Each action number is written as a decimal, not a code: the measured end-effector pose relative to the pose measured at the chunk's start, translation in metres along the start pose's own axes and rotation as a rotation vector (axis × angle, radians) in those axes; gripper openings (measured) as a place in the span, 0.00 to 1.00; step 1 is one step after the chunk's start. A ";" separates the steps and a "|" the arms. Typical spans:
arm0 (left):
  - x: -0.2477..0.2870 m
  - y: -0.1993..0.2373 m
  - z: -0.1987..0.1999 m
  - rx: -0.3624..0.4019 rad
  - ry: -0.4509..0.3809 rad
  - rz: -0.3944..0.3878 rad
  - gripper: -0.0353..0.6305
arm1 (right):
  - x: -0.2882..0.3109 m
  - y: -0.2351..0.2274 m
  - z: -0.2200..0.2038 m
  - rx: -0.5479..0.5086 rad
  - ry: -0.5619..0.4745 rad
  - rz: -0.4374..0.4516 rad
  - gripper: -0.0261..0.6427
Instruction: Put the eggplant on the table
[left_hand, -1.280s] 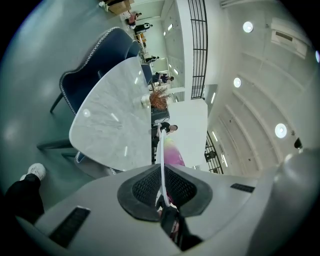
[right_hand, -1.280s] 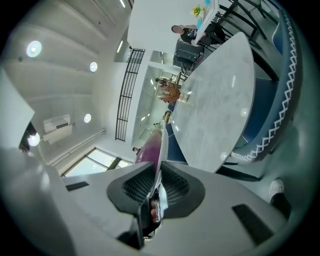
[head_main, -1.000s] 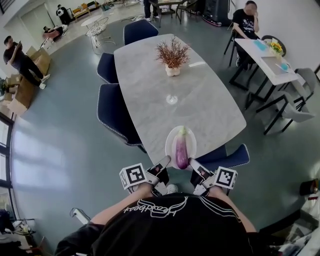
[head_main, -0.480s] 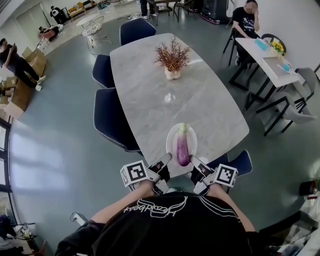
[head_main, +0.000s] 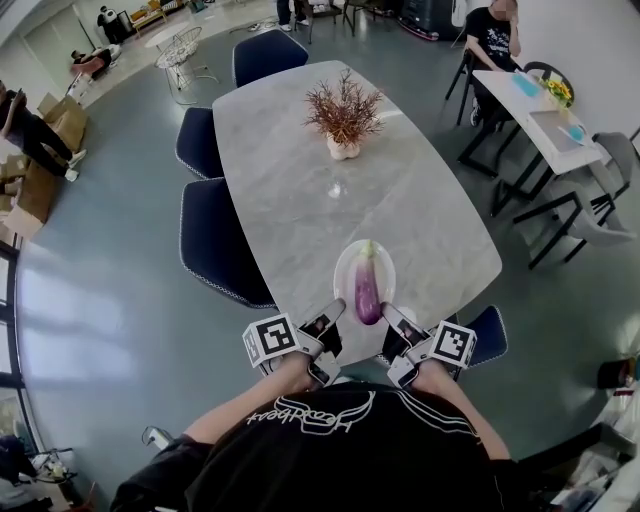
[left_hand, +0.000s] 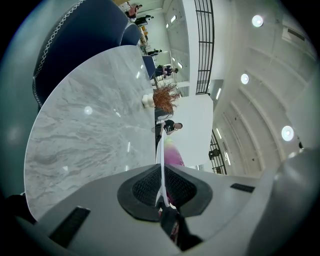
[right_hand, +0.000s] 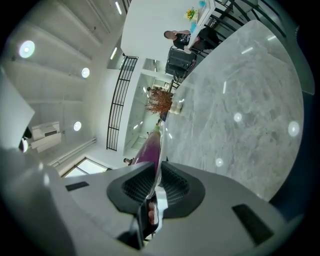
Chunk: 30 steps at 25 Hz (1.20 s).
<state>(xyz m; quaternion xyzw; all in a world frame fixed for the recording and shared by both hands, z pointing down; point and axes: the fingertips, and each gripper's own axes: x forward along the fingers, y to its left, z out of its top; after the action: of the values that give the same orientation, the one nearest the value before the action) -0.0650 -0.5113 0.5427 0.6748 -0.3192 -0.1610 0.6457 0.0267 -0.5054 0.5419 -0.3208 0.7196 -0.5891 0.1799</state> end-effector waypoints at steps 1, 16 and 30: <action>0.004 0.001 0.003 -0.001 -0.001 0.003 0.09 | 0.003 -0.003 0.003 -0.002 0.000 -0.004 0.11; 0.045 0.037 0.032 -0.003 0.011 0.078 0.09 | 0.033 -0.050 0.033 -0.003 0.005 -0.097 0.11; 0.062 0.084 0.032 0.002 0.047 0.170 0.09 | 0.044 -0.098 0.030 0.021 0.033 -0.195 0.11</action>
<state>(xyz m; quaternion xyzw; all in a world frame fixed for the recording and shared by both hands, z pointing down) -0.0573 -0.5724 0.6330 0.6494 -0.3602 -0.0891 0.6638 0.0383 -0.5663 0.6345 -0.3777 0.6816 -0.6164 0.1129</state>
